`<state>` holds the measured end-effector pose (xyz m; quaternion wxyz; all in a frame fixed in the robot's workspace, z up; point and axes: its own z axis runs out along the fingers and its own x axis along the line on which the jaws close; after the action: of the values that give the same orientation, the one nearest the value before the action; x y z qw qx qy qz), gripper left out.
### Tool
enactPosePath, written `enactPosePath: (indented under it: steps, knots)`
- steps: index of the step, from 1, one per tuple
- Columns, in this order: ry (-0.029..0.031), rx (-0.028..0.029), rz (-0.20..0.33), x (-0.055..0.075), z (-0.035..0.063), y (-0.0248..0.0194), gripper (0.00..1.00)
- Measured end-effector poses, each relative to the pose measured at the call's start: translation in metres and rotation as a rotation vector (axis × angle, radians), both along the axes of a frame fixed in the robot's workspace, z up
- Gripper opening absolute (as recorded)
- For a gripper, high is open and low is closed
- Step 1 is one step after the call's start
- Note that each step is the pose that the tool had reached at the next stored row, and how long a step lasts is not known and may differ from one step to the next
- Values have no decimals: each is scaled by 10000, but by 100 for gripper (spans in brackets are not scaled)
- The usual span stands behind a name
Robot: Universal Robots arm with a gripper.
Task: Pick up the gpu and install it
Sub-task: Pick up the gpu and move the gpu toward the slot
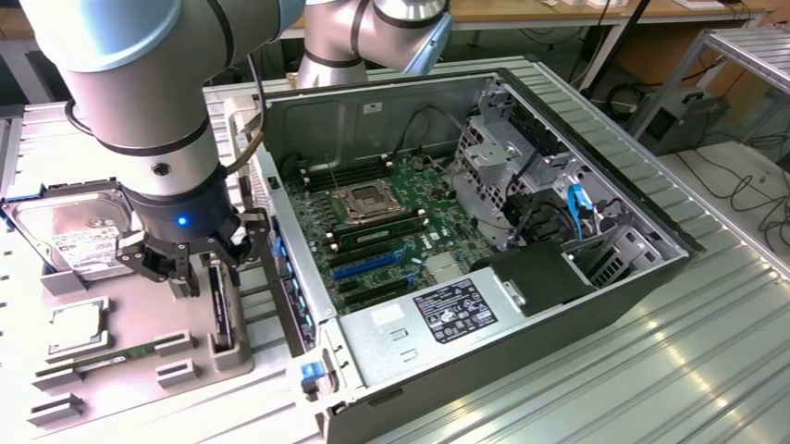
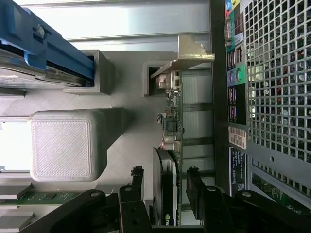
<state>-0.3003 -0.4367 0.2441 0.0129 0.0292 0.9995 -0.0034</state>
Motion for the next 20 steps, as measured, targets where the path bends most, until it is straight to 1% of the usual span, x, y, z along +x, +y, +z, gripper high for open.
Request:
enactPosePath:
  steps: [7,8,9,10,12,13,20]
  knots:
    - [-1,1,0,0,-1,0,48]
    - [-1,1,0,0,-1,0,47]
    - [-2,1,0,0,-1,0,40]
    - [-2,1,0,0,-1,0,40]
    - [-1,1,0,0,-1,0,28]
    - [-1,1,0,0,-1,0,26]
    - [-2,1,0,0,-1,0,26]
